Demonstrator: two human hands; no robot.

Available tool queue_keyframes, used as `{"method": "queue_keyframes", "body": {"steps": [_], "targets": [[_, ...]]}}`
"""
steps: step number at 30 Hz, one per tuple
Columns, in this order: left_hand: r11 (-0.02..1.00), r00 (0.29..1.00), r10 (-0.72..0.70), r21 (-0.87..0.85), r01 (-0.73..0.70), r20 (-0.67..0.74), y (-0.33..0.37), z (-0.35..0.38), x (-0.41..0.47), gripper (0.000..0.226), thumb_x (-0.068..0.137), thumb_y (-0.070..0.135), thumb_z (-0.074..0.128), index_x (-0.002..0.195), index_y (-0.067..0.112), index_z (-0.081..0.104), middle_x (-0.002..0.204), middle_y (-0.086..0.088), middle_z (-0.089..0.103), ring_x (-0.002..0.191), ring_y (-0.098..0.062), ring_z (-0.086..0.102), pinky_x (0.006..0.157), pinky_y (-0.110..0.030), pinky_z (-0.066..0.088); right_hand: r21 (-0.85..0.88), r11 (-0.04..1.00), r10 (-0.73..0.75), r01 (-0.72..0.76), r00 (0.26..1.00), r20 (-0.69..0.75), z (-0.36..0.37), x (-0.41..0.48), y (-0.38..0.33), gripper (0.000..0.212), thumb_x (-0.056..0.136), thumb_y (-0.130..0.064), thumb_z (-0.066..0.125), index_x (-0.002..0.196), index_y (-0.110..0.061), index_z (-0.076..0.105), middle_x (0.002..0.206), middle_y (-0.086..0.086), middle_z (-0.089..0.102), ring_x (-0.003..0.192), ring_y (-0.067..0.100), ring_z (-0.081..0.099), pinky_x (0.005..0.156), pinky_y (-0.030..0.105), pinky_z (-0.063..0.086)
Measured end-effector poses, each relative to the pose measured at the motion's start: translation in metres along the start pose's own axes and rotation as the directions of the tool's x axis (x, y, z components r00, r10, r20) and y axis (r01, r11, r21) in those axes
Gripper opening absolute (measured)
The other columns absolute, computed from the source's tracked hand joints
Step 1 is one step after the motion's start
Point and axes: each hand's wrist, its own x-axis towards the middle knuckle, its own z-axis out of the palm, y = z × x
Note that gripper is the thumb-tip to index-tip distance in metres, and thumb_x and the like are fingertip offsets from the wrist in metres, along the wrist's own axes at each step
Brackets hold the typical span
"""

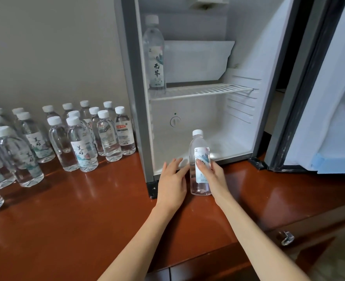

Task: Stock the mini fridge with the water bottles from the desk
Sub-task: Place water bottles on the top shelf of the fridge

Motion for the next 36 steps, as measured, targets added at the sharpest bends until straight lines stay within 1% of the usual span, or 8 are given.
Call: {"method": "queue_keyframes", "body": {"steps": [5, 13, 16, 21, 27, 30, 33, 36], "targets": [[0.988, 0.990, -0.111, 0.101, 0.119, -0.083, -0.002, 0.006, 0.009, 0.046, 0.084, -0.003, 0.053, 0.129, 0.001, 0.056, 0.133, -0.018, 0.056, 0.129, -0.036, 0.047, 0.118, -0.043, 0.017, -0.057, 0.997, -0.049, 0.047, 0.999, -0.025, 0.000, 0.017, 0.003, 0.017, 0.084, -0.029, 0.073, 0.093, -0.016, 0.067, 0.073, -0.005, 0.069, 0.072, 0.014, 0.065, 0.065, 0.026, 0.052], [0.984, 0.993, -0.106, 0.140, 0.112, -0.052, -0.004, 0.008, 0.008, 0.049, 0.083, 0.004, 0.054, 0.132, 0.007, 0.053, 0.140, -0.014, 0.049, 0.136, -0.032, 0.039, 0.114, -0.039, 0.023, -0.185, 0.973, -0.147, 0.140, 0.989, -0.029, 0.001, 0.020, 0.010, 0.042, 0.067, -0.055, 0.071, 0.090, -0.020, 0.068, 0.078, -0.003, 0.071, 0.075, 0.014, 0.067, 0.069, 0.034, 0.053], [0.984, 0.996, -0.089, 0.155, 0.093, -0.030, -0.005, 0.007, 0.006, 0.052, 0.086, 0.006, 0.049, 0.138, 0.010, 0.047, 0.146, -0.013, 0.043, 0.140, -0.030, 0.031, 0.116, -0.037, 0.016, -0.190, 0.972, -0.152, 0.139, 0.987, -0.057, 0.001, 0.017, 0.010, 0.044, 0.067, -0.055, 0.072, 0.090, -0.019, 0.067, 0.079, 0.000, 0.071, 0.076, 0.017, 0.067, 0.071, 0.039, 0.053], [0.982, 0.996, -0.085, 0.168, 0.088, -0.027, -0.004, 0.005, 0.005, 0.055, 0.083, 0.003, 0.048, 0.138, 0.011, 0.046, 0.146, -0.013, 0.042, 0.141, -0.031, 0.029, 0.116, -0.037, 0.017, -0.276, 0.946, -0.208, 0.169, 0.971, -0.118, 0.002, 0.007, 0.007, 0.041, 0.065, -0.058, 0.073, 0.089, -0.024, 0.067, 0.077, -0.008, 0.071, 0.072, 0.007, 0.066, 0.067, 0.031, 0.052], [0.982, 0.995, -0.097, 0.161, 0.094, 0.009, -0.003, 0.005, 0.005, 0.057, 0.084, 0.007, 0.048, 0.141, 0.010, 0.042, 0.149, -0.014, 0.038, 0.143, -0.030, 0.026, 0.117, -0.037, 0.012, -0.316, 0.918, -0.294, 0.237, 0.945, -0.144, 0.011, -0.006, -0.005, 0.042, 0.060, -0.048, 0.077, 0.092, -0.022, 0.067, 0.083, -0.001, 0.072, 0.076, 0.018, 0.069, 0.073, 0.047, 0.058], [0.984, 0.995, -0.097, 0.152, 0.094, 0.007, -0.002, 0.004, 0.005, 0.052, 0.088, 0.016, 0.055, 0.139, 0.008, 0.045, 0.145, -0.015, 0.043, 0.140, -0.032, 0.032, 0.116, -0.040, 0.017, -0.281, 0.907, -0.363, 0.315, 0.921, -0.139, 0.023, -0.009, -0.019, 0.055, 0.058, -0.048, 0.079, 0.106, -0.025, 0.064, 0.085, -0.008, 0.072, 0.076, 0.012, 0.069, 0.069, 0.037, 0.058], [0.984, 0.995, -0.101, 0.143, 0.102, -0.014, 0.000, 0.005, 0.005, 0.053, 0.078, 0.002, 0.058, 0.131, 0.000, 0.052, 0.138, -0.020, 0.050, 0.133, -0.038, 0.042, 0.114, -0.044, 0.025, -0.227, 0.880, -0.452, 0.417, 0.882, -0.134, 0.038, -0.004, -0.050, 0.069, 0.058, -0.047, 0.082, 0.120, -0.042, 0.052, 0.095, -0.020, 0.065, 0.086, 0.004, 0.065, 0.072, 0.023, 0.055], [0.979, 0.994, -0.104, 0.177, 0.099, 0.020, -0.003, 0.005, 0.005, 0.058, 0.082, 0.005, 0.048, 0.140, 0.008, 0.043, 0.148, -0.015, 0.040, 0.141, -0.032, 0.029, 0.118, -0.039, 0.013, -0.150, 0.832, -0.550, 0.534, 0.830, -0.095, 0.055, 0.008, -0.095, 0.069, 0.063, -0.042, 0.082, 0.124, -0.040, 0.049, 0.104, -0.022, 0.062, 0.097, 0.005, 0.064, 0.076, 0.022, 0.053]]}}
